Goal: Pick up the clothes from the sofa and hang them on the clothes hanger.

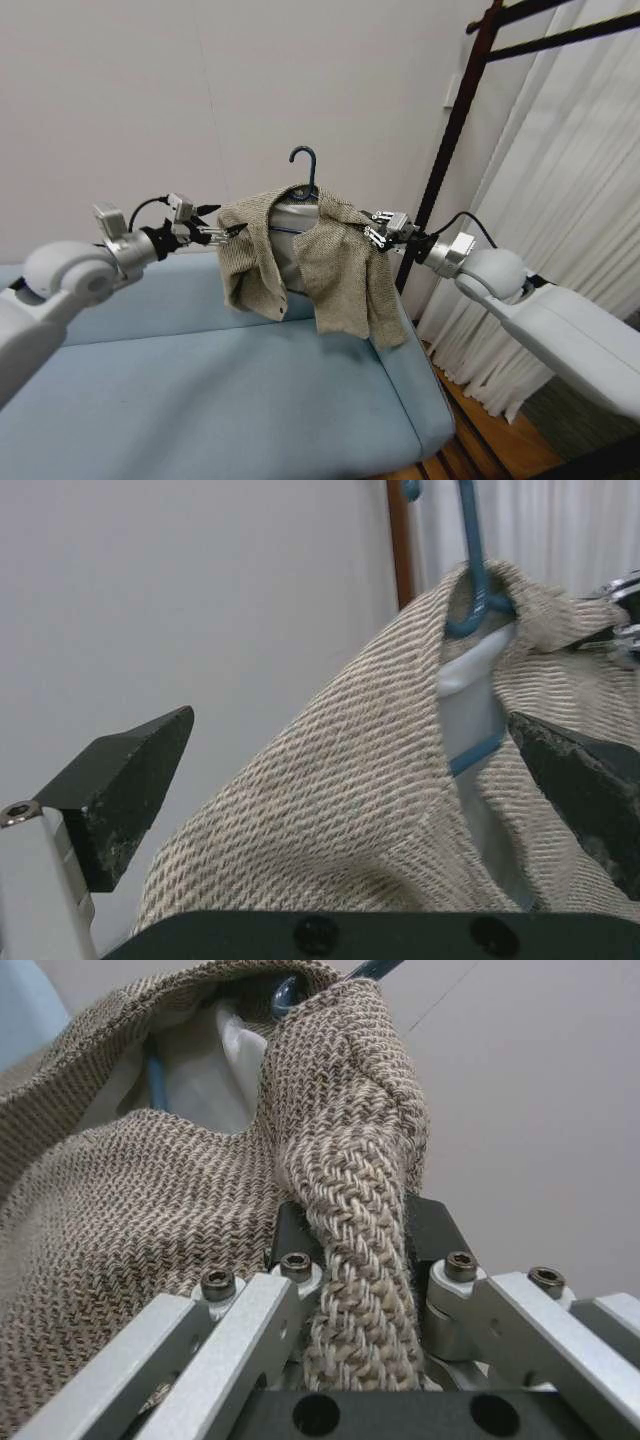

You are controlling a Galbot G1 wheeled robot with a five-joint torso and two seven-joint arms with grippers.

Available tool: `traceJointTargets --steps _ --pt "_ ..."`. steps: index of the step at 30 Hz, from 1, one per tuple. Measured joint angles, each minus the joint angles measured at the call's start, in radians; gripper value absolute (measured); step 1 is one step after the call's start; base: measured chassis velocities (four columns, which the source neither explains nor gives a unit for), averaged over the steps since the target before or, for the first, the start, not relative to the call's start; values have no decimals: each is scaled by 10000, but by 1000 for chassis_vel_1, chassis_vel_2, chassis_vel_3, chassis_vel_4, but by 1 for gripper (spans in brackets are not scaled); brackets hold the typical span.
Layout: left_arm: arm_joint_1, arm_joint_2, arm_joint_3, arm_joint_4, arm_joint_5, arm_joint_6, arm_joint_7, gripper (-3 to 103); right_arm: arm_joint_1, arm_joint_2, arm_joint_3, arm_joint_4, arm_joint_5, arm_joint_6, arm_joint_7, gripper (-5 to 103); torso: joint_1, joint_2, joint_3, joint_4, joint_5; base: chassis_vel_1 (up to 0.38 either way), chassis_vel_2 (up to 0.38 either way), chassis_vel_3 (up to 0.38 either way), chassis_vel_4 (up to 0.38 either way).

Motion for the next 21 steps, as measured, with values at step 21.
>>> traceJointTargets --steps 21 --pt "-4941 -881 4448 3274 190 339 3769 100 2199 414 -1511 -1388 -481 1472 -1212 11 1 0 1 -6 -1 0 0 0 0"
